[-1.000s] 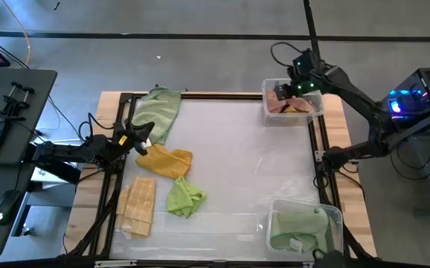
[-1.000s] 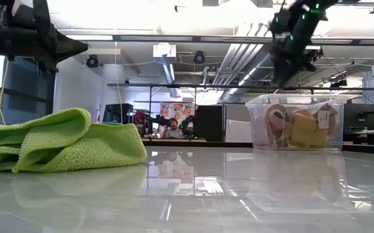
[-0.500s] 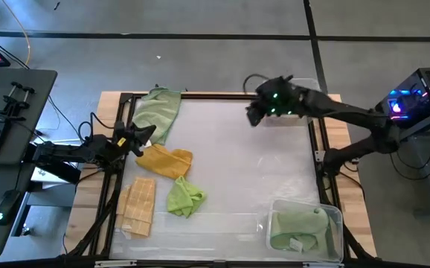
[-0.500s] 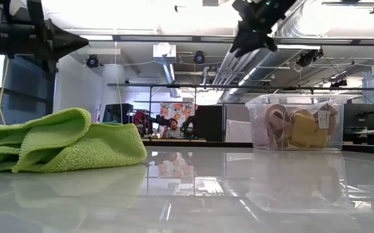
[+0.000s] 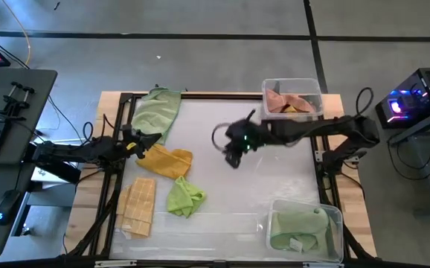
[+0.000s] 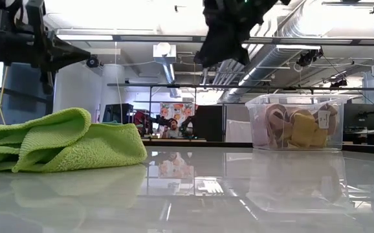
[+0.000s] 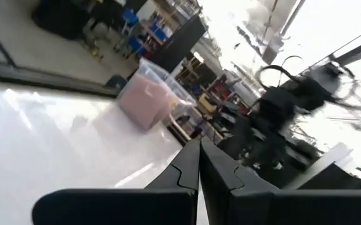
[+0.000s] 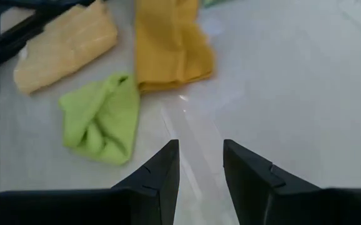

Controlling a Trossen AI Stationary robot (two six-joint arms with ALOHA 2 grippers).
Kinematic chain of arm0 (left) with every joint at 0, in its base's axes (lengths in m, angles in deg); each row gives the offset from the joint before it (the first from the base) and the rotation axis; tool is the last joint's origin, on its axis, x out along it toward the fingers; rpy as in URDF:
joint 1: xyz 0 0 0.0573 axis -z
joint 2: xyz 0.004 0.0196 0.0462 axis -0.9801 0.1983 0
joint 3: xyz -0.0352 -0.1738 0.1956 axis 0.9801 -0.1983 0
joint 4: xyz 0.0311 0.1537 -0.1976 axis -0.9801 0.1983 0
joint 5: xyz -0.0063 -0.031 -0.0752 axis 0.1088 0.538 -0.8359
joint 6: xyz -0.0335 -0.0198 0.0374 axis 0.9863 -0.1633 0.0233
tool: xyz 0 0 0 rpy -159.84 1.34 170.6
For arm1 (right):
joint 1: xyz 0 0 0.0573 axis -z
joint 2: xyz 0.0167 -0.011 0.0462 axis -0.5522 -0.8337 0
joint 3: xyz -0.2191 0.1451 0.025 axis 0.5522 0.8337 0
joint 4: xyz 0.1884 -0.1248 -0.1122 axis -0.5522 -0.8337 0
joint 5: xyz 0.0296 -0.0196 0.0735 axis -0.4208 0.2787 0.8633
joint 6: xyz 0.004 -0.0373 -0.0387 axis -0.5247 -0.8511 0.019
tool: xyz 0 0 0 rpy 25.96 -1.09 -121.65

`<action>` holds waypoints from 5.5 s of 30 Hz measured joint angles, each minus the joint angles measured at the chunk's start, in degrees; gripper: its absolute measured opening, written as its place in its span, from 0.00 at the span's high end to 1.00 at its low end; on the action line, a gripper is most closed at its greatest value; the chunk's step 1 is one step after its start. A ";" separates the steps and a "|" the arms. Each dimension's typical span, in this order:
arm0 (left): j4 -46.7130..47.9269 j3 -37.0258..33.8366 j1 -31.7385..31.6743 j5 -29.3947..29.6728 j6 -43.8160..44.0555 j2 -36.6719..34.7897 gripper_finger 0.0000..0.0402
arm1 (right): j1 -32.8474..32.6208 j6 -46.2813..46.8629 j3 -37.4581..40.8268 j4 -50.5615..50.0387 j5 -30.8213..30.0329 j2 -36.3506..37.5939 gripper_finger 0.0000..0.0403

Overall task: Sort microfiber towel by color & place in baskets
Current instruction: Put the light green microfiber towel into the bottom transparent bin

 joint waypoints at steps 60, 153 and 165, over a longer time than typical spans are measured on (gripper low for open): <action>42.03 50.37 -57.79 -29.17 -36.60 92.78 0.40 | -6.01 16.63 -0.09 -15.09 -20.64 0.99 0.71; 6.72 65.89 -11.58 -50.39 -52.74 67.82 1.00 | -9.07 -7.92 -0.04 33.62 -14.61 5.77 0.52; 18.73 65.98 -12.65 -49.02 -50.81 62.68 0.84 | -13.68 -1.03 -10.37 19.47 -14.75 6.98 0.92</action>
